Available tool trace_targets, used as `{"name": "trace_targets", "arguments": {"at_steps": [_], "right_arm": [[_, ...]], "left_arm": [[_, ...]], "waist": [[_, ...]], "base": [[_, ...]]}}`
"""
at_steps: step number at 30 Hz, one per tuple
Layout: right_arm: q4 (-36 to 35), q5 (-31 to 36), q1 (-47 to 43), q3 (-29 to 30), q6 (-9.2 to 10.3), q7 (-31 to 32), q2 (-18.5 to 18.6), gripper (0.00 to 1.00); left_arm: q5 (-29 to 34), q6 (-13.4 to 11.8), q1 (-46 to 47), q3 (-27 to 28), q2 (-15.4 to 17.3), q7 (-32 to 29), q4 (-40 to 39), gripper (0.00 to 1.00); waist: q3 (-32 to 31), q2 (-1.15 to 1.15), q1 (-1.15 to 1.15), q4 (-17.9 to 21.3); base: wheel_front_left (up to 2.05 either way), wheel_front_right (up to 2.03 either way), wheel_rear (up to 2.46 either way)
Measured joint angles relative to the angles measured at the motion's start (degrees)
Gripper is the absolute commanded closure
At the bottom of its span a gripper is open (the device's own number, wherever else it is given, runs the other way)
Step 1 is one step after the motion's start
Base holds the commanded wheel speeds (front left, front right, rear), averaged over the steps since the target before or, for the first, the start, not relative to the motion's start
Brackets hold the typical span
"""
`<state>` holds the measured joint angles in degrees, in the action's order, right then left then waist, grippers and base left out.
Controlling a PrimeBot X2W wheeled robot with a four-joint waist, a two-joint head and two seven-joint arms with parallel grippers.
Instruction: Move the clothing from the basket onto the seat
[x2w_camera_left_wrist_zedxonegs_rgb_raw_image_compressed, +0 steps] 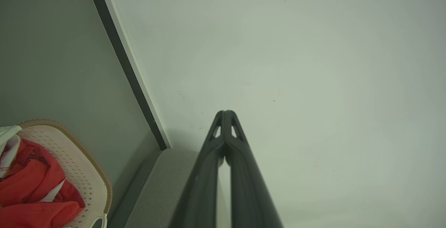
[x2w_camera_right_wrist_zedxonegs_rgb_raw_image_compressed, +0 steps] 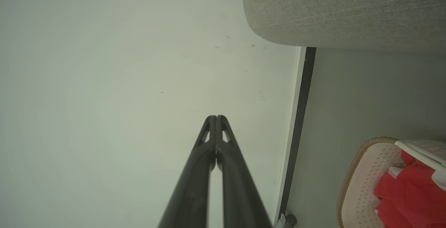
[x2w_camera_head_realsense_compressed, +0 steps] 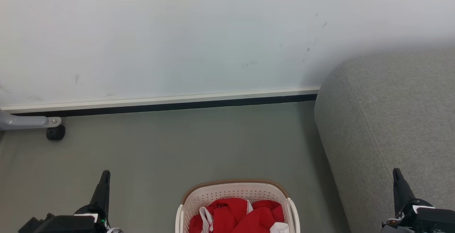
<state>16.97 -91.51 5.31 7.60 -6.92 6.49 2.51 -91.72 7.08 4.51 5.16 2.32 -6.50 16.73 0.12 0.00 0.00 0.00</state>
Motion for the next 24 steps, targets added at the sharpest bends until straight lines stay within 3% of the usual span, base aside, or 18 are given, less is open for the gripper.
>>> {"name": "trace_targets", "arguments": {"at_steps": [24], "right_arm": [[0.0,0.0,0.0,0.0,0.0,0.0,0.0,1.0]], "left_arm": [[0.0,0.0,0.0,0.0,0.0,0.0,0.0,1.0]], "waist": [[0.0,0.0,0.0,0.0]], "base": [[0.0,0.0,0.0]]}}
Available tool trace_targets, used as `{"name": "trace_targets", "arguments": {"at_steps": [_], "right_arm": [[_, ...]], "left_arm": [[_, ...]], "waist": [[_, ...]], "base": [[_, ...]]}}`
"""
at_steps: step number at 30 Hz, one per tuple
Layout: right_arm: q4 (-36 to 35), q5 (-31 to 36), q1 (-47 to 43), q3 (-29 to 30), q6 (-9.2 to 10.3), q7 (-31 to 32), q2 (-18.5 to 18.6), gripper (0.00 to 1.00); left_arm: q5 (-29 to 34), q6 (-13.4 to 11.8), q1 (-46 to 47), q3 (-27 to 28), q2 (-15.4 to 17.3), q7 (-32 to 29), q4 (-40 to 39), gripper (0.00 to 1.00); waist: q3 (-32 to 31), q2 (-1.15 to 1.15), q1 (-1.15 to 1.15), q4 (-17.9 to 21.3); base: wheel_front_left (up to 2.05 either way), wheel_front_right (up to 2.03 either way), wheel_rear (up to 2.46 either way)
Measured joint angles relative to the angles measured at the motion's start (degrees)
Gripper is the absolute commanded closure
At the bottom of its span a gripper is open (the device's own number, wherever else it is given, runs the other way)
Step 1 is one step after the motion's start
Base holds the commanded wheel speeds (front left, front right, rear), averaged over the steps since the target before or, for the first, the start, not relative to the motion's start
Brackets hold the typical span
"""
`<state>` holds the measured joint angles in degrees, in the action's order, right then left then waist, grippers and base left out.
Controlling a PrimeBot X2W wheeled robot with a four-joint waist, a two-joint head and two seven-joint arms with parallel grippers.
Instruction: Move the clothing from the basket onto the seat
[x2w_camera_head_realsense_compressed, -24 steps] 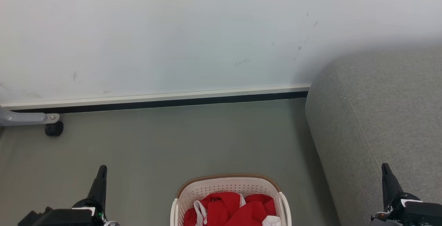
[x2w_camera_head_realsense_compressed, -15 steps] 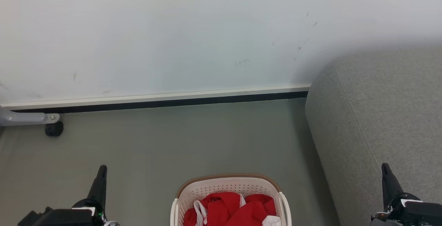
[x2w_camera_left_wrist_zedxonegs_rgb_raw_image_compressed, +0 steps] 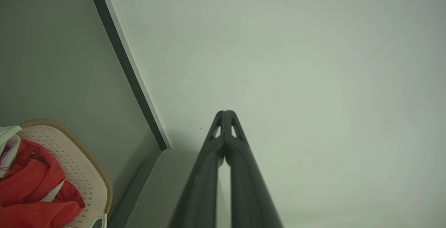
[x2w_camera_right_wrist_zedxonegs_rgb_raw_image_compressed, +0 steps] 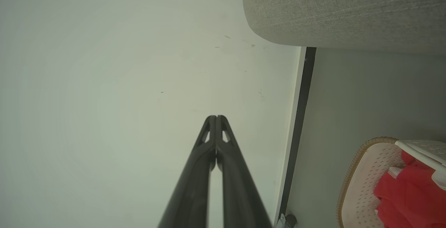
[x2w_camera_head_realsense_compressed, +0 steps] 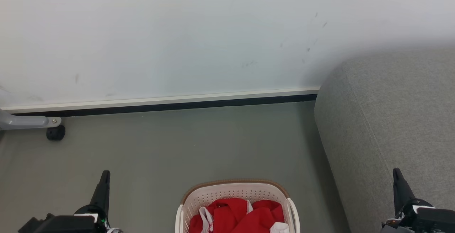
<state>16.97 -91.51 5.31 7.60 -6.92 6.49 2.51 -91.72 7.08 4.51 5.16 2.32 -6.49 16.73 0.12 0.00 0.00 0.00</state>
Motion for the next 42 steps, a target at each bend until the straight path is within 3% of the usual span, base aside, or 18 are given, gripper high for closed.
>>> {"name": "trace_targets", "arguments": {"at_steps": [42], "right_arm": [[0.0,0.0,0.0,0.0,-0.01,0.0,0.0,1.0]], "left_arm": [[0.0,0.0,0.0,0.0,0.0,0.0,0.0,1.0]], "waist": [[0.0,0.0,0.0,0.0]], "base": [[0.0,0.0,0.0]]}}
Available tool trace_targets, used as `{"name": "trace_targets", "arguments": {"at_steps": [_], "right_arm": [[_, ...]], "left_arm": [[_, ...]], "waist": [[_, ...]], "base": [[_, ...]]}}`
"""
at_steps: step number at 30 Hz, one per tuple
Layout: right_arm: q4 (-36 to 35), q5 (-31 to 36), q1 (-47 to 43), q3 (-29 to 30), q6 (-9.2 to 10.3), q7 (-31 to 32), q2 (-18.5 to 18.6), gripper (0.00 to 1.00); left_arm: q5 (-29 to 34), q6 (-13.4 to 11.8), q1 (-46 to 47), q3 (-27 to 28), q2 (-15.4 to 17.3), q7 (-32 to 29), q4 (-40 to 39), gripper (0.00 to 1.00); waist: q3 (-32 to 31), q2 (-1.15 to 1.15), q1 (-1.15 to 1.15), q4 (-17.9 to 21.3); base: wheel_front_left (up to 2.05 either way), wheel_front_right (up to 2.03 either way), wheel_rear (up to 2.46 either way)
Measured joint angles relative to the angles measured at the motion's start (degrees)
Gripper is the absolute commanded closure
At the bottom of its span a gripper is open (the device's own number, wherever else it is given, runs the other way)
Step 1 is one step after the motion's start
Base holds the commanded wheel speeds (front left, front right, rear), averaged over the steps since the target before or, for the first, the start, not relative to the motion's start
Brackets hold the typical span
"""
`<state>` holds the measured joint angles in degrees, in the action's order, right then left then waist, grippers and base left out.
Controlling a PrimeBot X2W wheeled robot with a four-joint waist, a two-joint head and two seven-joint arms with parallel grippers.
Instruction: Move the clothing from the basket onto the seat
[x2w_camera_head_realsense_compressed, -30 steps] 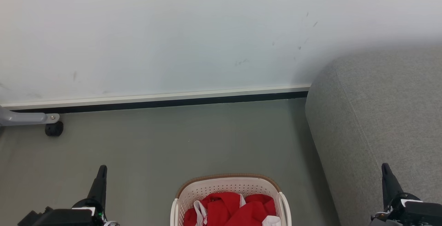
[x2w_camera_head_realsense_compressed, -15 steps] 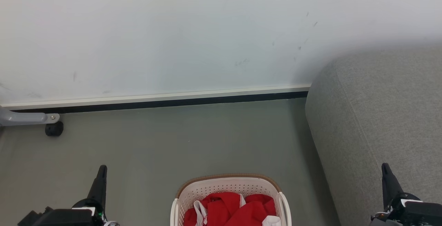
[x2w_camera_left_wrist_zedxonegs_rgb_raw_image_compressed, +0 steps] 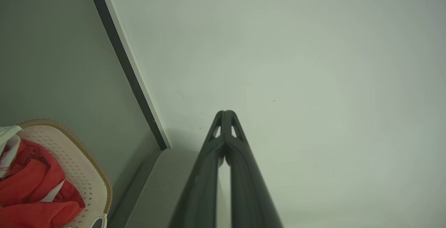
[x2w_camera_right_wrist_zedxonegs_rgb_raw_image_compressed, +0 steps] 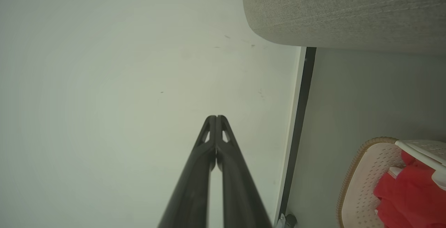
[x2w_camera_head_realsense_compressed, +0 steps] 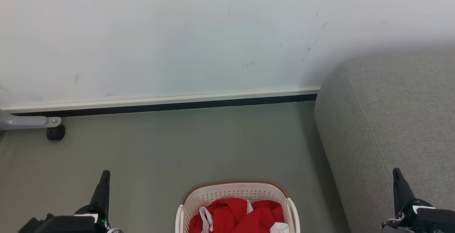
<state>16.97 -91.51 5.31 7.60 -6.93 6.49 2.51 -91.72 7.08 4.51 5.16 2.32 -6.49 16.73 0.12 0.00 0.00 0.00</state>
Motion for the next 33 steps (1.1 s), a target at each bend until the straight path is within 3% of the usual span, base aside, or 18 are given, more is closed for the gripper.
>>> {"name": "trace_targets", "arguments": {"at_steps": [1,2,15,22,33], "right_arm": [[0.2,0.0,0.0,0.0,-0.07,0.0,0.0,1.0],[0.6,0.0,-0.2,-0.1,-0.05,0.0,-0.1,0.0],[2.4,0.4,-2.6,-2.4,-0.03,-1.7,-1.0,0.0],[1.7,2.4,-2.7,-2.9,0.96,-3.1,-1.0,0.0],[-0.6,11.6,-2.7,-5.4,3.43,-5.2,-0.9,0.0]], "left_arm": [[0.0,0.0,0.0,0.0,0.0,0.0,0.1,1.0],[0.0,0.0,-0.3,-0.1,-0.1,0.0,0.5,0.0],[0.7,-0.1,-2.9,-2.0,-0.7,1.7,2.2,0.0],[3.5,-1.1,-2.9,-2.3,-0.7,3.1,0.8,0.0],[11.9,-2.9,-2.9,-4.3,-0.6,5.2,-2.2,0.0]], "waist": [[0.0,0.0,0.0,0.0],[0.0,0.0,0.0,0.0],[-0.1,0.0,0.0,0.0],[-0.2,0.0,0.0,-0.1],[-0.4,0.0,0.0,-0.2]], "base": [[0.0,0.0,0.0],[0.0,0.0,0.0],[0.0,0.0,0.0],[0.0,0.0,0.0],[0.0,0.0,0.0]]}}
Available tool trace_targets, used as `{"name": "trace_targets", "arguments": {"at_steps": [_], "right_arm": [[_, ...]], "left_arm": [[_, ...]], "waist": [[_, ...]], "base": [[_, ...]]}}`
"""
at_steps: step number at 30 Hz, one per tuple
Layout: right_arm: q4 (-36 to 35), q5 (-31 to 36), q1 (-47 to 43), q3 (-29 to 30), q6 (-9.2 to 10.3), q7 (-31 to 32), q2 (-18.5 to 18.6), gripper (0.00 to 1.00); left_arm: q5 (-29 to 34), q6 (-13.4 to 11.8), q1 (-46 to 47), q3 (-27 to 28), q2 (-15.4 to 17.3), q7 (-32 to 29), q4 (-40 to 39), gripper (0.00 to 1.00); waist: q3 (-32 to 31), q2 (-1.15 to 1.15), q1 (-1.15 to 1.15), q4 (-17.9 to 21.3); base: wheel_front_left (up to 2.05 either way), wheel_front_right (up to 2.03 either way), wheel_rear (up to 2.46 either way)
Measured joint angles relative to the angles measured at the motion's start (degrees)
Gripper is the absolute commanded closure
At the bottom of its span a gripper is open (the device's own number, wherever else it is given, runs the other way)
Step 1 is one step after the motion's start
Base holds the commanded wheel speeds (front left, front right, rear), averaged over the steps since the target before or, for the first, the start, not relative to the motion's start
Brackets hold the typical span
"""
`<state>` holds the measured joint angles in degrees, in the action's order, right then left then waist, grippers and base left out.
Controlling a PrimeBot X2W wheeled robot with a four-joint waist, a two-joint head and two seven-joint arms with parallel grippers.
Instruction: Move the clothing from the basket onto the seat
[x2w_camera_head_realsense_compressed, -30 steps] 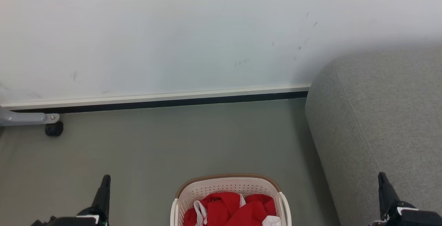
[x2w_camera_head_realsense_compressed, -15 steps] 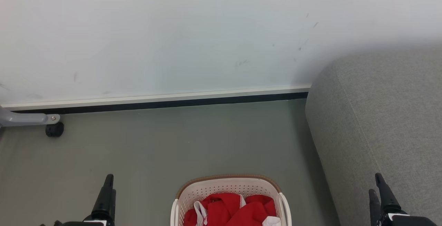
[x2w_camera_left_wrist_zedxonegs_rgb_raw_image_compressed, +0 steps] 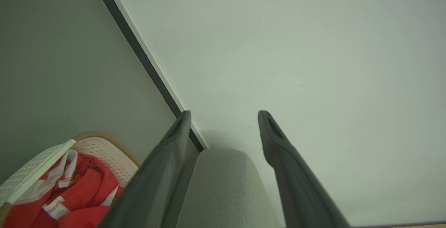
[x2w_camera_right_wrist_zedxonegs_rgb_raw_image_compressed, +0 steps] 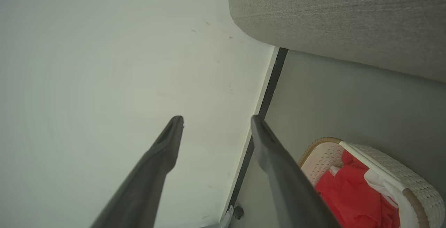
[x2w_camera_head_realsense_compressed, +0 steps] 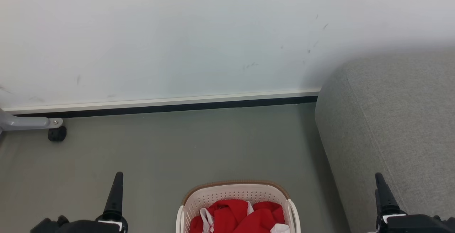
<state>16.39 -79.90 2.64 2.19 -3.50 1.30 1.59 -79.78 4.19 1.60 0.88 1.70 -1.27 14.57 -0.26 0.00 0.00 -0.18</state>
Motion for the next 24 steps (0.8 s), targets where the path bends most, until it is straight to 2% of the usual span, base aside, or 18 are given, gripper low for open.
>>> {"name": "trace_targets", "arguments": {"at_steps": [24], "right_arm": [[-3.5,25.5,-0.9,-6.8,3.74,-5.4,1.0,0.0]], "left_arm": [[28.9,-4.0,0.0,-6.9,3.5,5.4,-4.3,0.0]], "waist": [[-0.2,0.0,0.0,-0.2]], "base": [[0.0,0.0,0.0]]}}
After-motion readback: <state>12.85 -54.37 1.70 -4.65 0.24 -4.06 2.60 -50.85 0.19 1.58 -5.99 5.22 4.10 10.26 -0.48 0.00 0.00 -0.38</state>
